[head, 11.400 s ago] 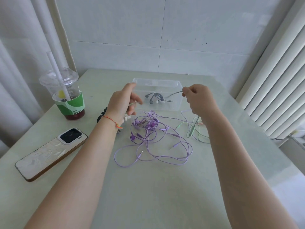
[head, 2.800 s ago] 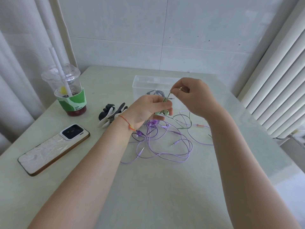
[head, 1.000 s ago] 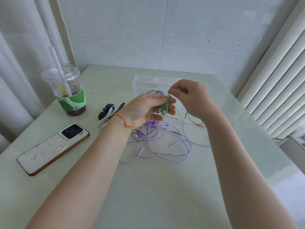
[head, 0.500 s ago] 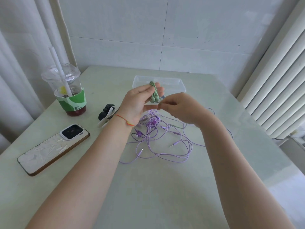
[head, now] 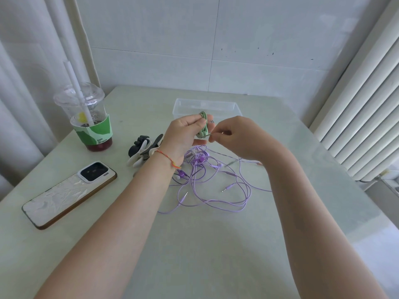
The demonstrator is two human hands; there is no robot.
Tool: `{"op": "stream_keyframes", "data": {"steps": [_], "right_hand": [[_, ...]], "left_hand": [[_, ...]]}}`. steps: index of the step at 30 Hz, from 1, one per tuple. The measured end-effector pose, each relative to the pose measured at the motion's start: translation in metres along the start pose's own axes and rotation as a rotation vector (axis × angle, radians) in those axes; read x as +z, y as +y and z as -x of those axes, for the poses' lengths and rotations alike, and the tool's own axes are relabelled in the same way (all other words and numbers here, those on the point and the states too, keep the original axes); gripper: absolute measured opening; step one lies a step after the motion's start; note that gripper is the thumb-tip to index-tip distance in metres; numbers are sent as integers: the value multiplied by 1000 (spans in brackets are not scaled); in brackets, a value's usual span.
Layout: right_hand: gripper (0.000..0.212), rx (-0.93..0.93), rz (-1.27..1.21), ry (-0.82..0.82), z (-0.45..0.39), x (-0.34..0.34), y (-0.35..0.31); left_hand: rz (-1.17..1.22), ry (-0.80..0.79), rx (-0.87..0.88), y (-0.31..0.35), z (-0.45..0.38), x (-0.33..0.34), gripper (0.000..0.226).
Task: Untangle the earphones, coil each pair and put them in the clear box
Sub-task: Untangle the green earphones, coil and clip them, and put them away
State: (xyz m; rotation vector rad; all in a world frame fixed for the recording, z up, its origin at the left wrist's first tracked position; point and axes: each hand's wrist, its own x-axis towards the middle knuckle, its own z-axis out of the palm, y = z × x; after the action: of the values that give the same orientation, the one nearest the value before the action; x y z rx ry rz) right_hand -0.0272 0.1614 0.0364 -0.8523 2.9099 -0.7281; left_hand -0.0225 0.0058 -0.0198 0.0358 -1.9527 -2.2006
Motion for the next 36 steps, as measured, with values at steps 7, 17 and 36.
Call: {"op": "stream_keyframes", "data": {"steps": [7,17,36], "right_hand": [[18,11,-23,49,-1,-2,2],[13,29,-135,310,-9,-3,19],[20,35,-186,-57,-13,18,21]], "left_hand": [[22,-26,-33,1,0,0,21],[-40,-258,-167,8,8,5,24],[617,-232,-148,21,7,-2,24]]}}
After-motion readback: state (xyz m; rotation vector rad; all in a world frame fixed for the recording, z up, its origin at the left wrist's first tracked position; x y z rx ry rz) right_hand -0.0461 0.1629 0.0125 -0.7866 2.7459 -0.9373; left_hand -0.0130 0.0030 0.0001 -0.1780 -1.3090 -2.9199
